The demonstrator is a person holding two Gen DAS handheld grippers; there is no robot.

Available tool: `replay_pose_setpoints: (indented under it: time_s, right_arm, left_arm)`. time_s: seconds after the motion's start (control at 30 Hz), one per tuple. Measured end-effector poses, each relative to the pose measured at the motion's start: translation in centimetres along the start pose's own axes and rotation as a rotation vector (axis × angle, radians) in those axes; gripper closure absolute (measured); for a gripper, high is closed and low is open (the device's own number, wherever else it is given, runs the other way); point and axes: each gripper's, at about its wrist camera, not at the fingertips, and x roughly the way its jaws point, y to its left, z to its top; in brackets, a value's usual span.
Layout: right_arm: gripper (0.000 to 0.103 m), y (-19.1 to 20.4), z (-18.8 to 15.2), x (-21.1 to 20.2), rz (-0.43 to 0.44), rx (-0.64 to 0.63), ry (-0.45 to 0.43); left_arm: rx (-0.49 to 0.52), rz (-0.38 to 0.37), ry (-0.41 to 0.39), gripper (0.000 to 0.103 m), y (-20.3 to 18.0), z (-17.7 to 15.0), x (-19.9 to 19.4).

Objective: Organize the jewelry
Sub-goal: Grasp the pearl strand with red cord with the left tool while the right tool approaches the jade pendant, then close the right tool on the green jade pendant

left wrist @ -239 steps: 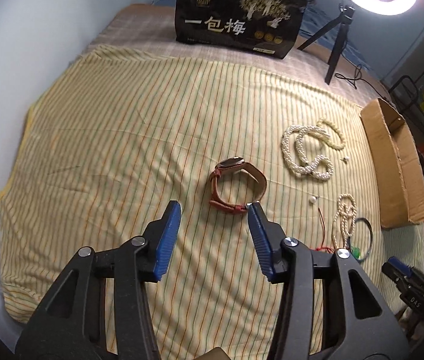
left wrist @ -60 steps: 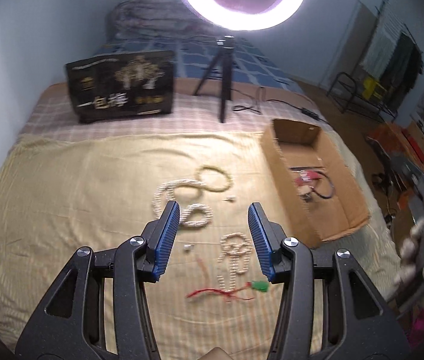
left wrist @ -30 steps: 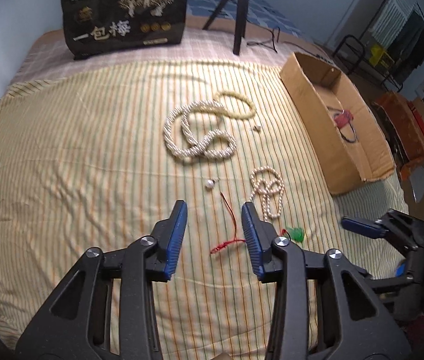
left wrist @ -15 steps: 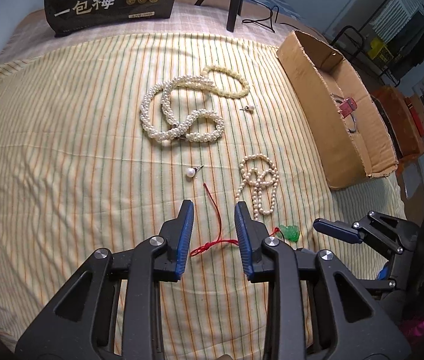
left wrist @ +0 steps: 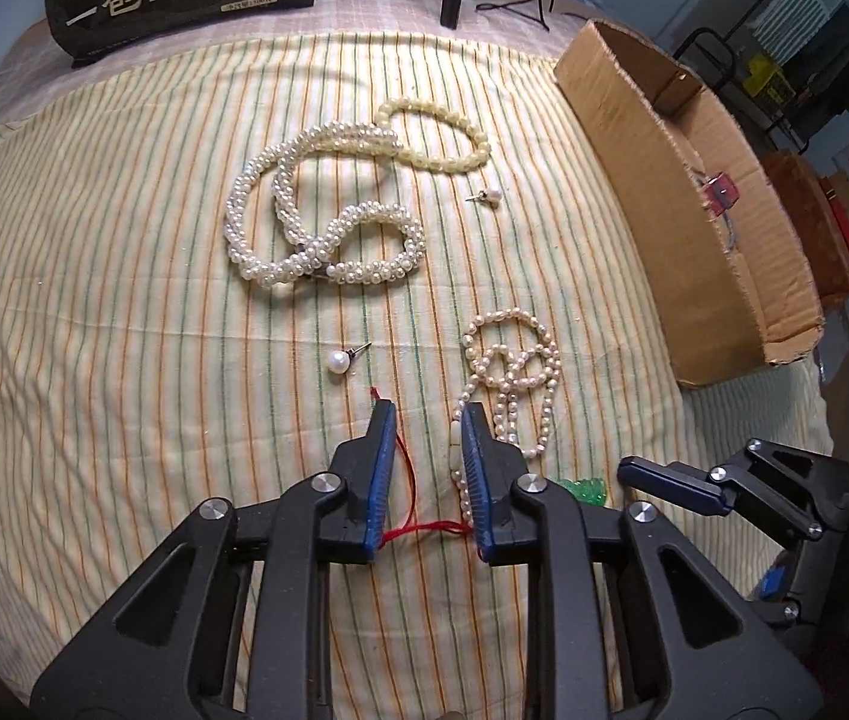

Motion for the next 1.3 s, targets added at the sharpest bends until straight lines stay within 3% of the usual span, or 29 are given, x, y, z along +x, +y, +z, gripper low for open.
replay_pose_setpoints:
  time_s: [0.33,0.57,0.67,0.9,1.3]
  right_arm:
    - [0.073,-0.1,0.2,0.4,0.005,0.003,0.003]
    - [0.075,-0.2,0.2,0.5,0.007,0.007,0.003]
    - [0.076,-0.2,0.3,0.6,0.006,0.009,0.005]
    - [0.077,-0.1,0.4,0.6,0.007,0.012,0.004]
    - [0.076,0.4,0.6,1.2,-0.003,-0.015,0.014]
  left_arm:
    - [0.029,0.024,-0.002,0.083,-1.0,0.2,0.5]
    - [0.031,0.009,-0.045,0.085,-1.6,0.5,-1.0]
    - [0.034,0.003,-0.027,0.093,-1.6,0.4,-0.7]
    - [0.027,0.017,0.022,0.094,-1.3,0.4,0.8]
    - [0.087,0.085,0.017,0.096,-2.4,-0.3,2.0]
